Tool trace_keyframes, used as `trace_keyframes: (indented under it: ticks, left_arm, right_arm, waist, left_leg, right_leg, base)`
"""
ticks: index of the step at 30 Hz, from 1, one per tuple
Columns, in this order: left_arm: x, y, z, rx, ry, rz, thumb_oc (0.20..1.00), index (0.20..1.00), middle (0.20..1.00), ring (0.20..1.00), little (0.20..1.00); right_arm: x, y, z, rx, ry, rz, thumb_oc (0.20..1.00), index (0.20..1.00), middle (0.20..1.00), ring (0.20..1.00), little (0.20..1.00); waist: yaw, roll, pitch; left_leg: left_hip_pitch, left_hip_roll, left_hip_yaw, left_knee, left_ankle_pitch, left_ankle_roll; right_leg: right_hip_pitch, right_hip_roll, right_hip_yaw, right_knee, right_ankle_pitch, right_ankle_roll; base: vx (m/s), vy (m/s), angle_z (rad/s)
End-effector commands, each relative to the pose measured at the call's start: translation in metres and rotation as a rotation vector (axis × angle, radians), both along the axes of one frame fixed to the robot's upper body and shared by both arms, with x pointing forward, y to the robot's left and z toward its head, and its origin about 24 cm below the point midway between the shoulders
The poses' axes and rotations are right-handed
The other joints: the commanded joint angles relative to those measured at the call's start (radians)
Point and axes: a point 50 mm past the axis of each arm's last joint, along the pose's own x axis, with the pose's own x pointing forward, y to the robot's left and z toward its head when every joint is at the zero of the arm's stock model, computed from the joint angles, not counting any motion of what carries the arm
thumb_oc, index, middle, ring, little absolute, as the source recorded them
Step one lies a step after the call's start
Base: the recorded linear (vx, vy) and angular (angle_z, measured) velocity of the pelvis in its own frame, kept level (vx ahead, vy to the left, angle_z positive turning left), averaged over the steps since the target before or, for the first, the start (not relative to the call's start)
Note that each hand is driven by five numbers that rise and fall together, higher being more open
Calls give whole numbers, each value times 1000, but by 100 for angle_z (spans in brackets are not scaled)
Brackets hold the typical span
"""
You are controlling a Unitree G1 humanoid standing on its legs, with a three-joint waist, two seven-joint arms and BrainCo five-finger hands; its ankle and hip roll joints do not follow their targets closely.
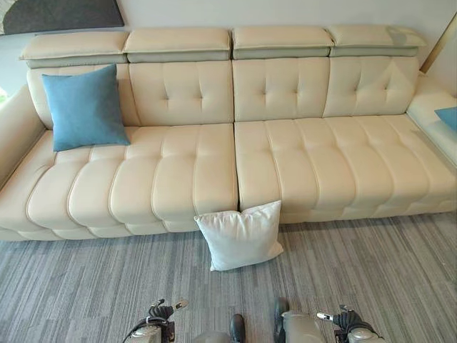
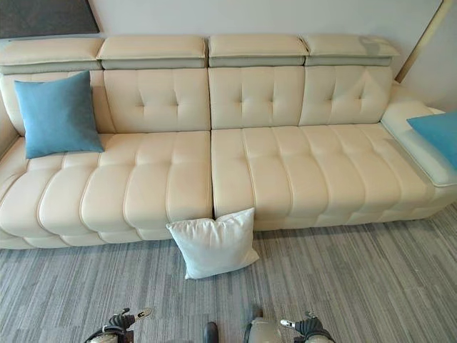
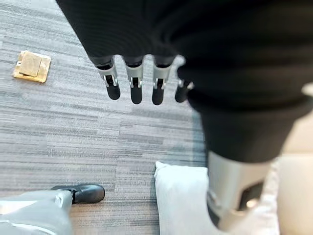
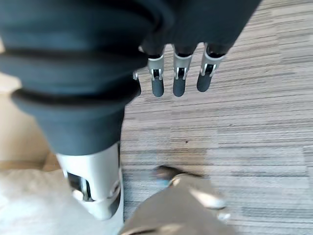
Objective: Pick up all the scattered cushions and arrange them neatly on the sofa.
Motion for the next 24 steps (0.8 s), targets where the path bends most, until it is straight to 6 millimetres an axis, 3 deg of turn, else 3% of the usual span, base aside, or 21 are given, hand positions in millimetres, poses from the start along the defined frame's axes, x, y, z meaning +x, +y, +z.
trace_keyframes:
  ticks: [1, 3, 6, 8, 11, 12, 14, 15, 17, 18, 19, 22, 24]
  left_arm:
    - [22, 3, 10, 13, -99, -5, 1000, 1000, 1000, 1000, 1000]
    - [18, -4, 6, -8, -79, -15, 1000, 1000, 1000, 1000, 1000]
    - [19, -9, 6, -26, -84, -8, 1000, 1000, 1000, 1000, 1000]
    - [21, -15, 5, -40, -86, -15, 1000, 1000, 1000, 1000, 1000]
    - [24, -16, 6, -41, -91, -6, 1000, 1000, 1000, 1000, 1000]
    - [26, -17, 7, -45, -104, -11, 1000, 1000, 1000, 1000, 1000]
    - [28, -16, 8, -42, -111, -8, 1000, 1000, 1000, 1000, 1000]
    - [30, -17, 9, -48, -113, -11, 1000, 1000, 1000, 1000, 1000]
    - [30, -18, 9, -47, -112, -15, 1000, 1000, 1000, 1000, 1000]
    - [27, -17, 7, -43, -97, -27, 1000, 1000, 1000, 1000, 1000]
    - [26, -17, 7, -41, -93, -28, 1000, 1000, 1000, 1000, 1000]
    - [20, -18, 4, -37, -68, -30, 1000, 1000, 1000, 1000, 1000]
    - [16, -17, 3, -35, -55, -24, 1000, 1000, 1000, 1000, 1000]
  right_arm:
    - [8, -19, 8, -61, -27, -7, 1000, 1000, 1000, 1000, 1000]
    - [-4, -22, 5, -56, 4, -35, 1000, 1000, 1000, 1000, 1000]
    - [-6, -27, 5, -65, 8, -54, 1000, 1000, 1000, 1000, 1000]
    - [-6, -31, 7, -73, -2, -68, 1000, 1000, 1000, 1000, 1000]
    - [1, -33, 10, -69, -32, -73, 1000, 1000, 1000, 1000, 1000]
    - [1, -35, 11, -74, -37, -70, 1000, 1000, 1000, 1000, 1000]
    - [2, -35, 11, -77, -33, -67, 1000, 1000, 1000, 1000, 1000]
    - [0, -36, 11, -81, -24, -73, 1000, 1000, 1000, 1000, 1000]
    - [1, -36, 11, -81, -25, -76, 1000, 1000, 1000, 1000, 1000]
    - [0, -34, 10, -78, -25, -74, 1000, 1000, 1000, 1000, 1000]
    - [0, -33, 10, -77, -23, -70, 1000, 1000, 1000, 1000, 1000]
    - [-2, -33, 10, -86, -15, -51, 1000, 1000, 1000, 1000, 1000]
    - [-2, -32, 9, -86, -10, -37, 1000, 1000, 1000, 1000, 1000]
  waist:
    - [-4, 12, -1]
    - [-13, 18, -34]
    - [-22, 32, -42]
    - [-33, 38, -41]
    - [-36, 30, -25]
    - [-29, 19, -8]
    - [-27, 12, -3]
    - [-25, 3, 4]
    - [-25, -5, 2]
    - [-23, -10, -3]
    - [-24, -8, -6]
    - [-30, 5, -10]
    - [-28, 9, -11]
  left_leg:
    - [74, 26, 30, 2, -94, -128]
    - [115, 33, 10, 2, -120, -136]
    - [133, 53, 1, 22, -103, -151]
    - [95, 66, 7, 151, -78, -185]
    - [6, 65, 5, 387, 7, -237]
    - [-64, 58, -3, 519, 28, -254]
    - [-91, 72, 16, 554, 25, -247]
    - [-125, 104, 52, 533, 3, -226]
    - [-145, 112, 69, 477, -17, -213]
    - [-115, 117, 73, 284, -48, -190]
    - [-104, 119, 67, 211, -38, -190]
    - [-117, 158, 49, 40, 85, -218]
    - [-106, 162, 42, 16, 88, -220]
  right_leg:
    - [30, 69, -12, -160, 123, 40]
    - [78, 73, -15, -160, 116, 17]
    - [104, 79, -33, -142, 105, -1]
    - [136, 74, -49, -139, 76, -20]
    - [190, 70, -52, -136, 41, -53]
    - [212, 63, -53, -132, 24, -70]
    - [223, 61, -56, -131, 12, -78]
    - [242, 55, -65, -132, -6, -86]
    - [251, 49, -73, -139, -8, -86]
    - [271, 45, -82, -140, -27, -78]
    - [273, 45, -88, -138, -33, -77]
    - [294, 50, -107, -134, -58, -83]
    - [303, 53, -100, -126, -72, -82]
  base:
    - [239, -99, -14]
    - [463, -187, 0]
    - [355, -173, 42]
    - [295, -168, 28]
    - [265, -199, 20]
    - [184, -161, 19]
    - [162, -147, -3]
    - [167, -142, -5]
    - [191, -78, 22]
    - [296, -28, 28]
    - [288, 21, 17]
    - [196, 80, 26]
    - [195, 125, 12]
